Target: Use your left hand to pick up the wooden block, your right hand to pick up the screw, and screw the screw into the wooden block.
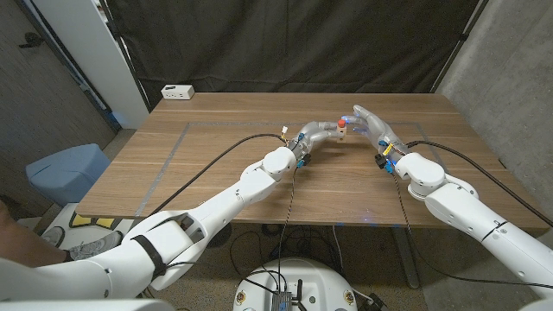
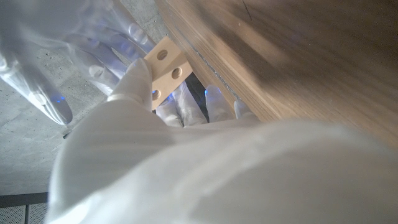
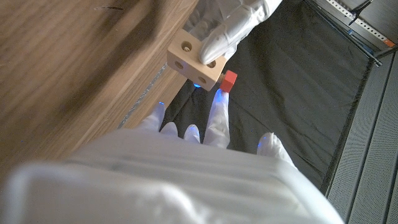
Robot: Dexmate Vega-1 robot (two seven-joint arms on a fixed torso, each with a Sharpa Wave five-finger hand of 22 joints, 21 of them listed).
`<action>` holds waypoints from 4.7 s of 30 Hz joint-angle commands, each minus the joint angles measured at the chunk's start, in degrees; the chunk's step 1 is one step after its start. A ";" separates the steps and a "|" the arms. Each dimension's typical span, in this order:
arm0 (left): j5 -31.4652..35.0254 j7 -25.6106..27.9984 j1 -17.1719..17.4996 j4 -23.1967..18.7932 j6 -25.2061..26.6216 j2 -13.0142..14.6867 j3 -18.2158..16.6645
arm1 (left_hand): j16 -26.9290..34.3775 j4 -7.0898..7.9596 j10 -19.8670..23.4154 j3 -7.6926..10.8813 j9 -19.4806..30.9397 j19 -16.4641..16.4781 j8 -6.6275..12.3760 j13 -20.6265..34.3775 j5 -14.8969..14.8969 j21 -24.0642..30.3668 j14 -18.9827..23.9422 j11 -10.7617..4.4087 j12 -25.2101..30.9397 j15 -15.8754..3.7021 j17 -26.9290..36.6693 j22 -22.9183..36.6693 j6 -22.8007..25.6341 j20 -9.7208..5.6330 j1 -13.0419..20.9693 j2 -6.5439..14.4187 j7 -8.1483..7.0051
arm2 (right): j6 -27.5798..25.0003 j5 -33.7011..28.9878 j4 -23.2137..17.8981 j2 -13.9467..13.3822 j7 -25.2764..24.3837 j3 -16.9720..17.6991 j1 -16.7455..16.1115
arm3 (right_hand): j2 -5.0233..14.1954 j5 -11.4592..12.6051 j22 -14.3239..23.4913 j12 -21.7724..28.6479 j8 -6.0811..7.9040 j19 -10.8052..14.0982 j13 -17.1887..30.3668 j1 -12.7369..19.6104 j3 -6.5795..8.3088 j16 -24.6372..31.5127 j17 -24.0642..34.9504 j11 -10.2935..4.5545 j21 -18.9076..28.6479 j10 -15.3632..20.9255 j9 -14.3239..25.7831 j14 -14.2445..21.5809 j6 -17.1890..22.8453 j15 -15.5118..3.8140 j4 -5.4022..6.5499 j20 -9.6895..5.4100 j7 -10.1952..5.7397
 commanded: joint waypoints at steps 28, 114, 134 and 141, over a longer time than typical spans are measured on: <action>-0.31 -0.47 -0.03 0.44 -0.43 -0.27 0.10 | 0.00 0.71 0.61 1.10 0.28 -0.26 0.42 1.23 0.59 0.33 0.37 -0.18 1.19 -3.03 0.14 0.29 1.19 0.37 0.38 1.12 0.55 | -0.68 -0.55 -2.13 -0.13 -3.22 1.09 -2.30 | 0.51 0.34 0.11 0.75 0.78 0.97 0.07 0.09 0.87 0.67 -0.11 -0.30 0.55 2.51 0.06 0.99 3.49 -0.40 -0.15 0.38 0.43; -0.76 -1.99 -2.98 6.93 -2.48 -2.37 0.16 | 0.02 0.70 0.61 1.06 0.28 -0.24 0.43 1.28 0.57 0.34 0.32 -0.17 1.20 -3.19 0.16 0.29 1.22 0.30 0.34 1.09 0.47 | -2.27 0.15 -3.14 -1.25 -4.36 2.96 -3.59 | 0.51 0.28 -0.01 0.71 0.11 5.26 0.12 0.89 1.88 1.08 -0.44 0.89 1.13 7.41 0.10 4.80 7.36 -1.05 -0.91 -1.17 1.49; -0.83 -2.10 -2.90 6.73 -2.41 -2.30 0.15 | 0.04 0.66 0.64 1.03 0.28 -0.25 0.45 1.28 0.56 0.34 0.34 -0.19 1.21 -3.09 0.16 0.29 1.25 0.35 0.39 1.07 0.42 | -2.00 0.15 -1.05 -0.73 -2.65 1.88 -1.36 | 0.14 0.16 0.04 -0.44 -1.89 4.04 0.17 0.03 1.62 0.34 -0.12 0.96 0.22 4.57 0.13 3.20 1.32 -0.45 -0.58 1.35 -0.40; -0.72 -2.12 -2.75 6.31 -2.31 -2.12 0.23 | 0.01 0.67 0.64 1.04 0.28 -0.24 0.42 1.29 0.57 0.34 0.27 -0.18 1.22 -3.10 0.16 0.29 1.19 0.37 0.39 1.09 0.39 | -2.39 0.67 -0.69 -0.77 -1.63 1.48 -0.59 | 0.08 0.17 0.07 -0.81 -2.15 3.13 0.17 -0.36 1.52 0.07 0.00 1.10 -0.09 2.78 0.11 2.23 -1.00 -0.18 -0.34 1.37 -0.93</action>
